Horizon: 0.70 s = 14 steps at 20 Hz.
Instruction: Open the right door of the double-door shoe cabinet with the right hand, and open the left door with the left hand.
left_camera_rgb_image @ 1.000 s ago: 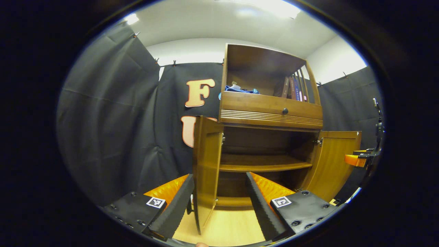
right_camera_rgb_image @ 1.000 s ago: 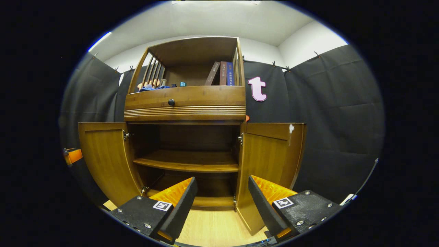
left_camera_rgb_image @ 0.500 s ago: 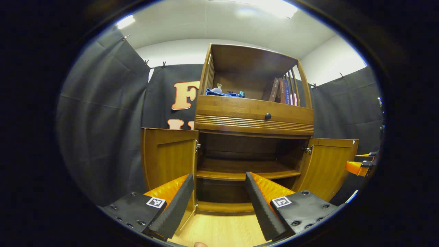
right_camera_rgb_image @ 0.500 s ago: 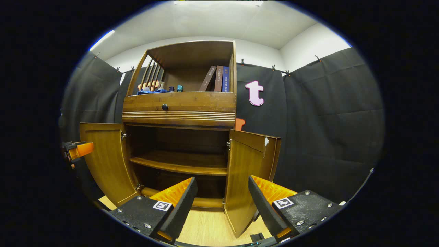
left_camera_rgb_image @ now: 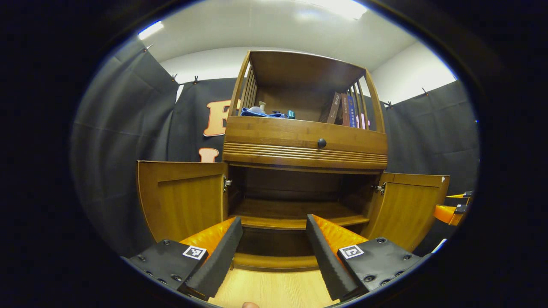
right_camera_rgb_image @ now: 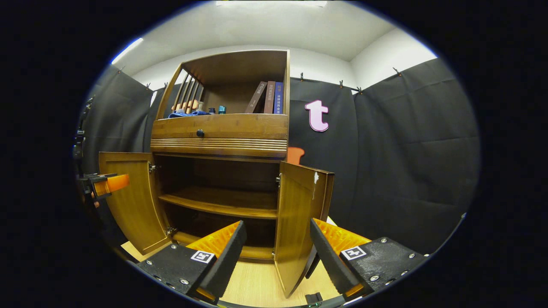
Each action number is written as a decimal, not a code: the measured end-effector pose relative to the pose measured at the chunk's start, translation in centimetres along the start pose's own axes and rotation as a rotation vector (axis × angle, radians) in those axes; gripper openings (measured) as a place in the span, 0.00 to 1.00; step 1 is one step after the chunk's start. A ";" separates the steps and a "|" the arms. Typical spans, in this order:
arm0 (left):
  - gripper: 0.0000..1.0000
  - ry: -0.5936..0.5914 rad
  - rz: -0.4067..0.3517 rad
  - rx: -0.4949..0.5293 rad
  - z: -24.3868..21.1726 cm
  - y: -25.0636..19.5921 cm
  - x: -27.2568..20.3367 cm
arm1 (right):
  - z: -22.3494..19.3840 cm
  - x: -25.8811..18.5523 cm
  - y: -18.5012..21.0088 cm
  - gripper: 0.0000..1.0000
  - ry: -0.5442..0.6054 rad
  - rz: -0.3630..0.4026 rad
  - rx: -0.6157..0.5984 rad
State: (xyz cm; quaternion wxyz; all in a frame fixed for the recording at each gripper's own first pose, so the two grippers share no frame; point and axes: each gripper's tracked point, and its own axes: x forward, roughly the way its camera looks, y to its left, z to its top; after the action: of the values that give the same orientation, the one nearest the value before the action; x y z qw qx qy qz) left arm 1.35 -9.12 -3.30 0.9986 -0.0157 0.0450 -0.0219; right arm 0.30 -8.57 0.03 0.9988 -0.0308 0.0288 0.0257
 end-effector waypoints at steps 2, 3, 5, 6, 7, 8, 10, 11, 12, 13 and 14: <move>0.94 0.006 0.004 -0.005 -0.1 -0.3 0.4 | 0.1 0.0 -0.3 0.92 -0.004 0.002 -0.004; 0.94 0.007 0.005 -0.007 -0.1 -0.4 0.6 | 0.3 0.2 -0.4 0.92 -0.006 0.004 -0.003; 0.94 0.005 0.014 -0.002 0.0 -0.3 0.7 | 0.4 0.3 -0.5 0.92 -0.009 0.009 0.000; 0.94 0.004 0.019 0.001 0.0 -0.3 0.8 | 0.4 0.4 -0.6 0.92 -0.010 0.009 -0.002; 0.94 0.003 0.023 0.003 0.1 -0.3 0.8 | 0.5 0.5 -0.7 0.92 -0.011 0.009 -0.002; 0.94 0.001 0.026 0.003 0.1 -0.3 0.8 | 0.6 0.6 -0.7 0.92 -0.014 0.013 0.000; 0.94 -0.002 0.030 0.001 0.3 -0.2 0.9 | 0.7 0.8 -0.5 0.92 -0.015 0.021 0.003; 0.94 -0.004 0.034 0.001 0.4 -0.1 0.9 | 0.8 0.8 -0.5 0.92 -0.018 0.023 0.002; 0.94 -0.005 0.036 0.002 0.3 -0.1 1.0 | 0.8 0.9 -0.5 0.92 -0.018 0.024 0.001; 0.94 -0.004 0.039 0.004 0.4 0.0 1.1 | 0.9 0.9 -0.4 0.92 -0.019 0.026 0.001; 0.94 -0.002 0.040 0.006 0.3 0.0 1.1 | 0.8 1.1 -0.4 0.92 -0.019 0.028 0.001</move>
State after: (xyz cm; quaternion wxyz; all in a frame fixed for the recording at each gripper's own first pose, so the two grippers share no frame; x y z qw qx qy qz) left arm 2.49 -9.13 -3.10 0.9989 -0.0120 0.0443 -0.0019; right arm 1.43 -8.86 0.83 0.9986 -0.0297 0.0199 0.0398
